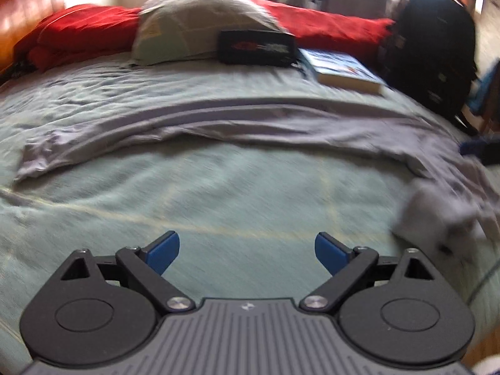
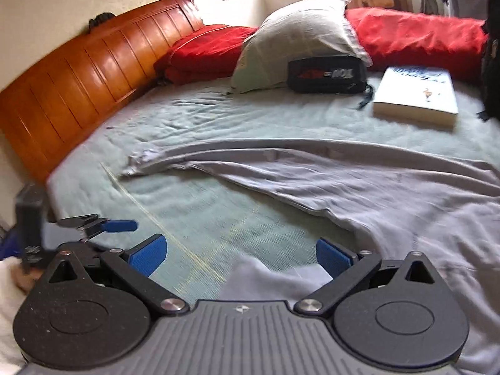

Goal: Fold clothes

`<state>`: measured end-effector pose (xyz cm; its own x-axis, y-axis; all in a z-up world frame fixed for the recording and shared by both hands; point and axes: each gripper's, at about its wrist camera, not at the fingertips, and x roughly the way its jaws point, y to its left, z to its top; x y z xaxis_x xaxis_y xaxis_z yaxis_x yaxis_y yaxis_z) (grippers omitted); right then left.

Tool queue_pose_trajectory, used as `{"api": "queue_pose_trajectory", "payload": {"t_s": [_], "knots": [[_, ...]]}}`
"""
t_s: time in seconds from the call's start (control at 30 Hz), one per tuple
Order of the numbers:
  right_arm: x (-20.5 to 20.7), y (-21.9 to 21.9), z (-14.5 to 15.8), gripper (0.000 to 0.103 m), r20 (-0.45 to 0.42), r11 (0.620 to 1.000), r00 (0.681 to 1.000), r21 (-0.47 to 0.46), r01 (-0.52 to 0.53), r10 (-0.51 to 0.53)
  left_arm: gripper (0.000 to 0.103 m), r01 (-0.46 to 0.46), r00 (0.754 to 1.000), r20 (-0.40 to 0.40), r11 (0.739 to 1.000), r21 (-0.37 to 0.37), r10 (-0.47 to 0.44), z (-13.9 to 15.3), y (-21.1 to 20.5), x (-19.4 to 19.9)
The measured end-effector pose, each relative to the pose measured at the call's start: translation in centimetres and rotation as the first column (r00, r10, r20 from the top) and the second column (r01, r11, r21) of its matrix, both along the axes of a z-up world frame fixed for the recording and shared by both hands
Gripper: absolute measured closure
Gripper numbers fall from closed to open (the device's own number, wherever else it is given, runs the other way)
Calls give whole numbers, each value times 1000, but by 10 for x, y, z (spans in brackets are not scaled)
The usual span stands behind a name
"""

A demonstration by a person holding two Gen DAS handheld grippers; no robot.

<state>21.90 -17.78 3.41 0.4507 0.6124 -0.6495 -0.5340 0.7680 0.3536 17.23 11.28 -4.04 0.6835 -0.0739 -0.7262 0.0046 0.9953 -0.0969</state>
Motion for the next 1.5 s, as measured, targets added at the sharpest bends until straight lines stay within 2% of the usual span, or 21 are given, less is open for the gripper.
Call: {"api": "queue_pose_trajectory", "payload": {"t_s": [0.1, 0.17, 0.23, 0.3, 0.4, 0.47, 0.6, 0.7, 0.87, 1.07, 1.17, 1.27, 1.37, 1.4, 1.43, 1.47, 1.5], "knots": [[16, 15, 5, 0, -13, 999, 999, 26, -40, 40, 9, -54, 998, 23, 998, -30, 55, 5, 34, 19], [24, 26, 9, 0, 8, 997, 998, 38, -67, 66, 9, -106, 993, 33, 991, -84, 109, 4, 62, 32], [32, 39, 12, 0, 27, 994, 995, 57, -94, 93, 10, -174, 983, 22, 972, -157, 180, -3, 92, 44], [40, 49, 13, 0, 34, 990, 993, 82, -118, 115, 10, -249, 966, 5, 937, -246, 259, -14, 124, 54], [53, 63, 8, 0, 34, 983, 990, 114, -143, 140, 12, -329, 938, -33, 856, -400, 345, -37, 167, 62], [61, 70, 2, 0, 20, 980, 989, 130, -149, 147, 12, -328, 931, -21, 811, -484, 364, -47, 183, 61], [78, 82, -12, 0, -8, 976, 988, 152, -153, 156, 12, -322, 917, 11, 757, -568, 398, -58, 203, 65], [87, 85, -22, 0, -31, 977, 988, 155, -143, 150, 12, -326, 902, 33, 728, -604, 431, -65, 215, 72], [97, 84, -34, 0, -54, 978, 990, 174, -119, 130, 13, -345, 863, 70, 685, -642, 501, -72, 230, 83], [104, 78, -44, 0, -73, 979, 991, 184, -93, 108, 33, -400, 813, 71, 644, -652, 578, -76, 242, 89], [107, 79, -45, 0, -68, 973, 991, 208, -100, 116, 36, -425, 793, 62, 623, -657, 606, -76, 245, 95], [110, 83, -44, 0, -48, 965, 991, 238, -114, 129, 36, -454, 784, 66, 643, -617, 617, -72, 239, 108], [112, 87, -48, 0, -29, 955, 989, 263, -134, 147, 51, -510, 770, 66, 674, -534, 635, -67, 230, 116], [113, 88, -51, 0, -32, 953, 988, 267, -140, 154, 64, -529, 765, 67, 683, -503, 641, -65, 227, 118], [114, 89, -54, 0, -38, 952, 986, 270, -146, 162, 71, -545, 759, 63, 686, -482, 648, -64, 226, 120], [114, 90, -58, 0, -46, 951, 984, 270, -152, 171, 72, -561, 753, 57, 685, -465, 656, -63, 226, 120], [114, 90, -61, 0, -55, 950, 982, 270, -158, 179, 80, -576, 747, 51, 684, -447, 663, -62, 226, 121]]}}
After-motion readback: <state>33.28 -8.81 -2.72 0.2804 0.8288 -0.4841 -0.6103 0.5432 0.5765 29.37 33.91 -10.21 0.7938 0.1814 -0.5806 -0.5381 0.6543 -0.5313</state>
